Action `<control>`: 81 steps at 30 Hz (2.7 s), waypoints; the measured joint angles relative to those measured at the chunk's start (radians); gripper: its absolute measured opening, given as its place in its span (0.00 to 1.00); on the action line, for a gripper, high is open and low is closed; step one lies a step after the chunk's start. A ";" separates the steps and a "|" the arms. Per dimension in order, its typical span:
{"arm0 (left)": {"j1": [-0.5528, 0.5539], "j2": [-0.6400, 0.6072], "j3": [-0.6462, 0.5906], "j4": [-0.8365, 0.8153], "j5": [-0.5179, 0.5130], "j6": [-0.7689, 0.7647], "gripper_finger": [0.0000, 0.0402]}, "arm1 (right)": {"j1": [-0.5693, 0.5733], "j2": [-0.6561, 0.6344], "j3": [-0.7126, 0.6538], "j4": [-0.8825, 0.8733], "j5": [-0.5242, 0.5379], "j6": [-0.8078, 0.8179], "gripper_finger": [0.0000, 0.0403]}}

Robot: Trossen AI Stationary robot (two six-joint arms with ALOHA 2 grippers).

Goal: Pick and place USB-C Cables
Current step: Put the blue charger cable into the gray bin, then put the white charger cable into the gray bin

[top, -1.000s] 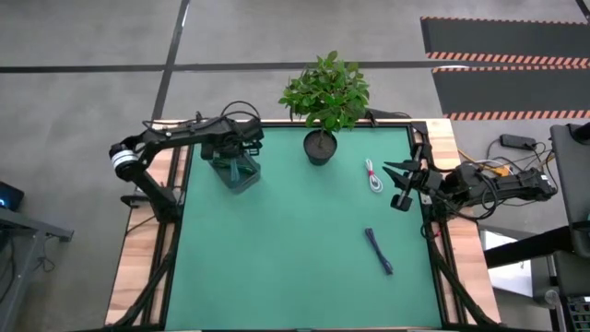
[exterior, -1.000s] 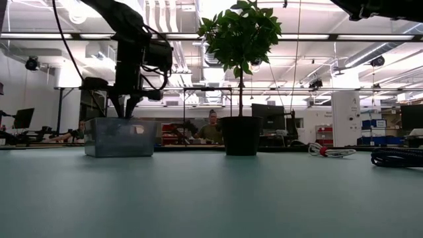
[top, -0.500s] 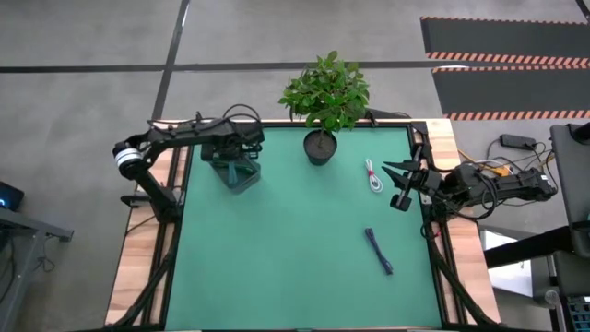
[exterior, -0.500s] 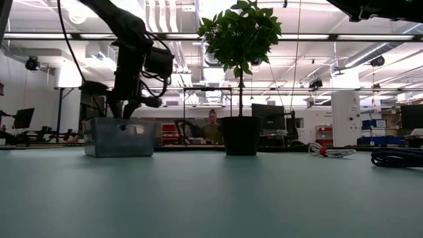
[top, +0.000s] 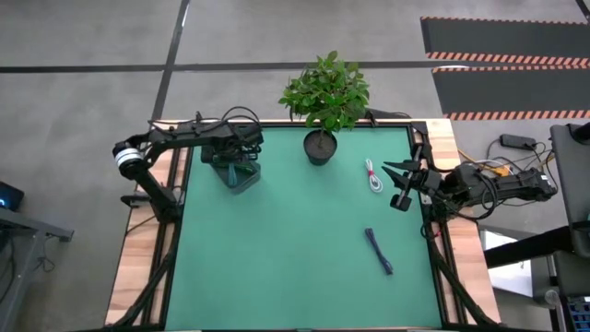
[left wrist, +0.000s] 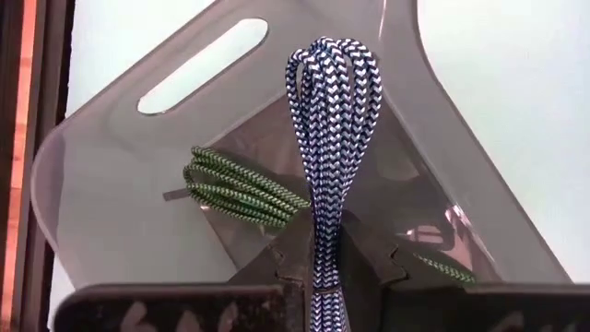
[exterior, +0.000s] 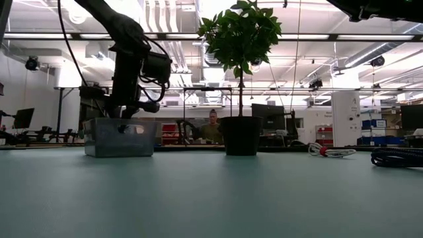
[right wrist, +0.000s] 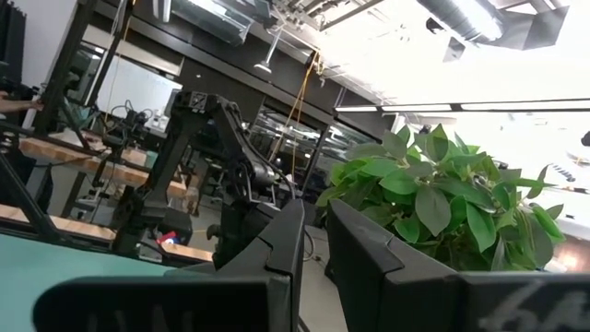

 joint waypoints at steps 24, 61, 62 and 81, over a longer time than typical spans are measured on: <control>0.000 0.000 -0.064 0.071 0.029 -0.003 0.05 | 0.000 0.000 0.000 0.000 0.000 -0.005 0.11; -0.185 -0.433 -0.065 0.176 -0.066 0.249 0.28 | 0.000 0.001 0.013 0.002 -0.002 0.045 0.11; -0.209 -0.451 -0.066 0.203 -0.077 0.276 0.28 | 0.000 0.001 0.013 0.001 -0.002 0.047 0.11; -0.669 -0.466 -0.068 0.609 -0.110 0.875 0.28 | 0.000 0.008 0.014 -0.064 -0.003 0.345 0.11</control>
